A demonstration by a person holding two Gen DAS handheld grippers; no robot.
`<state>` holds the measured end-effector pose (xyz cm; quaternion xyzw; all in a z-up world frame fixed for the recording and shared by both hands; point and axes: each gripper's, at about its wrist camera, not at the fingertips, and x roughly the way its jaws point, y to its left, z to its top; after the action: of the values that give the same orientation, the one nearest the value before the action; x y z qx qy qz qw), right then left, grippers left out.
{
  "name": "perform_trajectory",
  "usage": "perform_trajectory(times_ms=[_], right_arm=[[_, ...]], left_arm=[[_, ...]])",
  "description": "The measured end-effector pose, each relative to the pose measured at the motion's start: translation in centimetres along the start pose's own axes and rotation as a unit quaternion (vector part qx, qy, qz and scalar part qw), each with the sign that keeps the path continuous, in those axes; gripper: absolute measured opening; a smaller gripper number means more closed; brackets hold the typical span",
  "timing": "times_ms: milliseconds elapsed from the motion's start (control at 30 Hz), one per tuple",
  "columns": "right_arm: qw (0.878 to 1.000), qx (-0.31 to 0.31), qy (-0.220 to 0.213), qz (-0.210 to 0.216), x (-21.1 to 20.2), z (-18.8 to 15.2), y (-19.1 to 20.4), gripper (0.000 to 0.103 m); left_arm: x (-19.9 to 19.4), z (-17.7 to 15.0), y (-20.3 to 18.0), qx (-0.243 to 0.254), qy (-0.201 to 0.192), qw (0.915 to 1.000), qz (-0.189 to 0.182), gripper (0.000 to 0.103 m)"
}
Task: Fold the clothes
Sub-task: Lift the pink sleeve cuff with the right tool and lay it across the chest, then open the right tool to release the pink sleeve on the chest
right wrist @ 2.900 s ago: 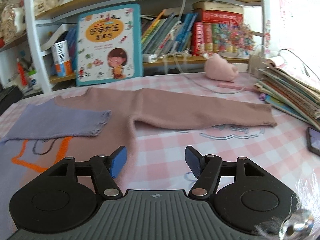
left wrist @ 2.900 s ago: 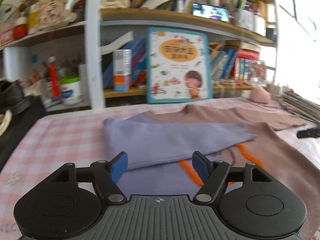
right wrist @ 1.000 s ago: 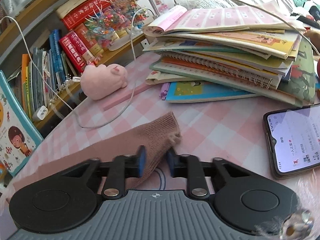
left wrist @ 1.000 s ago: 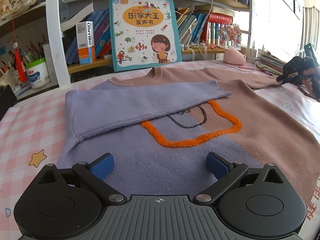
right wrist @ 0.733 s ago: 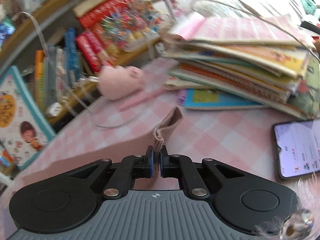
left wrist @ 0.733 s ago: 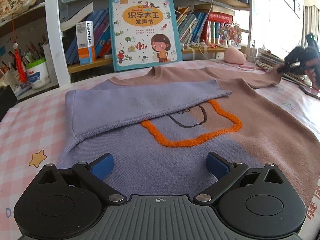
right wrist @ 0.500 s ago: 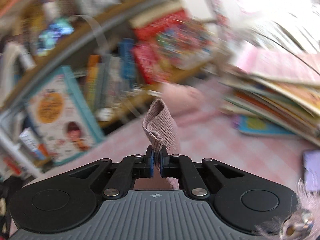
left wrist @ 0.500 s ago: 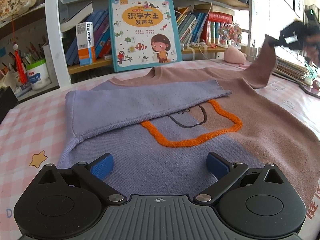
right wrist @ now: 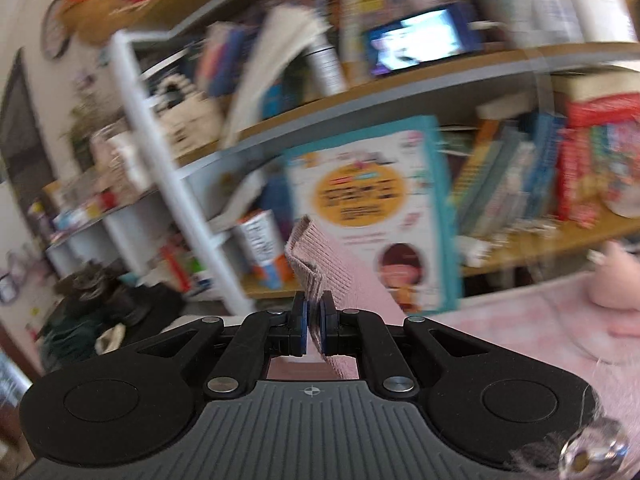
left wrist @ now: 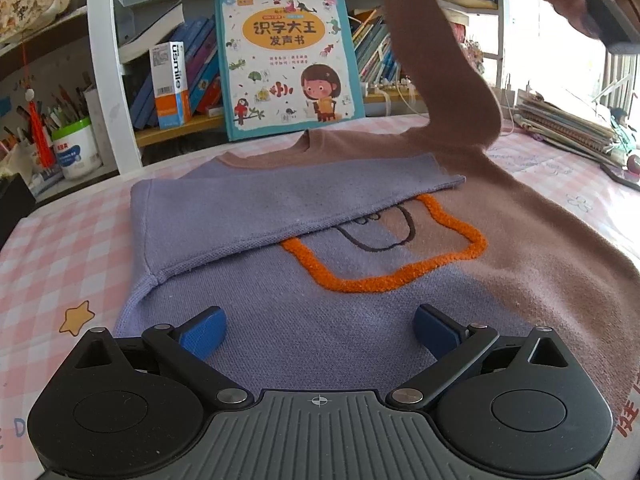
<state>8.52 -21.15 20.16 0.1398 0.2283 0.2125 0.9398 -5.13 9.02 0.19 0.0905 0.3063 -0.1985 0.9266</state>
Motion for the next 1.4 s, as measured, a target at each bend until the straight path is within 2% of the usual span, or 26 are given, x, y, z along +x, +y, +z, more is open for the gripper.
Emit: perform_trajectory(times_ms=[300, 500, 667, 900, 967, 1000, 1400], right_arm=[[0.993, -0.033, 0.068, 0.09, 7.2, -3.1, 6.8, 0.005], [0.987, -0.065, 0.127, 0.068, 12.6, -7.2, 8.9, 0.005], [0.981, -0.06, 0.165, 0.076, 15.2, -9.9, 9.5, 0.005], [0.975, -0.074, 0.189, 0.093, 16.5, -11.2, 11.1, 0.011], [0.974, -0.073, 0.189, 0.099, 16.5, -11.2, 11.3, 0.026], [0.975, -0.072, 0.187, 0.1, 16.3, -11.1, 11.2, 0.03], [0.977, -0.052, 0.185, 0.091, 14.1, -11.0, 9.0, 0.035]], left_arm=[[0.1, -0.1, -0.2, 0.004, 0.001, 1.0, 0.003, 0.103], [0.1, -0.2, 0.0, 0.001, 0.002, 1.0, -0.001, 0.103], [0.2, -0.2, 0.1, -0.004, 0.004, 1.0, -0.005, 0.103], [0.4, -0.2, 0.2, -0.008, 0.008, 0.9999, -0.008, 0.103], [0.4, -0.2, 0.1, -0.008, 0.008, 0.9999, -0.007, 0.103], [0.4, -0.1, 0.1, -0.007, 0.008, 0.9999, -0.007, 0.103], [0.5, -0.1, 0.2, -0.008, 0.009, 0.9999, -0.007, 0.103]])
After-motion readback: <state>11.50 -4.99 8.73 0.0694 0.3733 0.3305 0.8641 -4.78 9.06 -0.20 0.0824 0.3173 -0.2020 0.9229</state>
